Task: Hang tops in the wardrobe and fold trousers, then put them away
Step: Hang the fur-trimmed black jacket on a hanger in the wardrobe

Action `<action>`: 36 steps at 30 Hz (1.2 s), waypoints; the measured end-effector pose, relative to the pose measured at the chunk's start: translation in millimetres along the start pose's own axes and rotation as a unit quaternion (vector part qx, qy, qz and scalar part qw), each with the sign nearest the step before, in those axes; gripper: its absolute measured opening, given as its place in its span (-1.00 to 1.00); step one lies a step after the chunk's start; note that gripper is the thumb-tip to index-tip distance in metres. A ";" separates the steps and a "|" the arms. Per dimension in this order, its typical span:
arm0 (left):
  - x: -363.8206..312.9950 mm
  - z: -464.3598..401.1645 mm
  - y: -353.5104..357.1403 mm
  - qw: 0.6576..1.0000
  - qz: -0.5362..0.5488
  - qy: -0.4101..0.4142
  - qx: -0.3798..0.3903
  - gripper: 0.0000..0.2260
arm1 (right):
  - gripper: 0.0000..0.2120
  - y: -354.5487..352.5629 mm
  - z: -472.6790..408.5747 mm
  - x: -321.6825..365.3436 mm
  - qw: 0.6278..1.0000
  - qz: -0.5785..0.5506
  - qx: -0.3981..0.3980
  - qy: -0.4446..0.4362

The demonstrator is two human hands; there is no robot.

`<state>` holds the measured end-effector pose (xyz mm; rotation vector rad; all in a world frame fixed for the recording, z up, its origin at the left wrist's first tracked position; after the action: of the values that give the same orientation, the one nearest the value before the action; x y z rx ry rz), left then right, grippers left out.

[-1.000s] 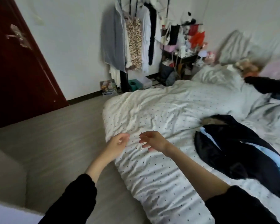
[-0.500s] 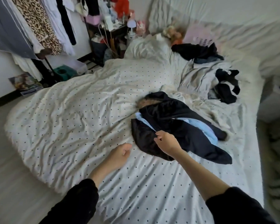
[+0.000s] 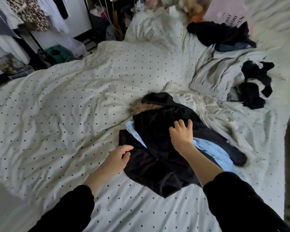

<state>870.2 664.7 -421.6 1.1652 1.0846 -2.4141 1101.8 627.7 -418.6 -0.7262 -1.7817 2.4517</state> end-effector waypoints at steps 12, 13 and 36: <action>-50.5 -5.5 -18.7 0.998 0.019 0.047 -0.025 -0.66 | -0.81 -87.3 22.9 -47.3 0.850 -0.487 -0.173 0.104; -60.5 -4.4 -24.8 0.997 0.024 0.064 -0.041 -0.61 | -0.83 -104.0 27.3 -47.2 0.836 -0.507 -0.188 0.089; -229.9 26.2 -69.0 0.958 -0.018 0.279 0.068 -0.39 | -0.81 -250.5 207.1 -120.6 0.780 -0.569 -0.248 -0.078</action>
<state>969.7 672.8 -201.8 1.9690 1.0936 -2.2659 1068.5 494.9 -100.1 0.5225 -2.0019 1.2476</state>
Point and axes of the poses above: each hand's wrist, its own z-axis away from the middle knuckle, its own y-axis out of the palm, x = y × z, the point moved 6 cm from there along -z, towards the middle knuckle, and after that the axes turned 5 degrees about z, right-handed, at the moved point
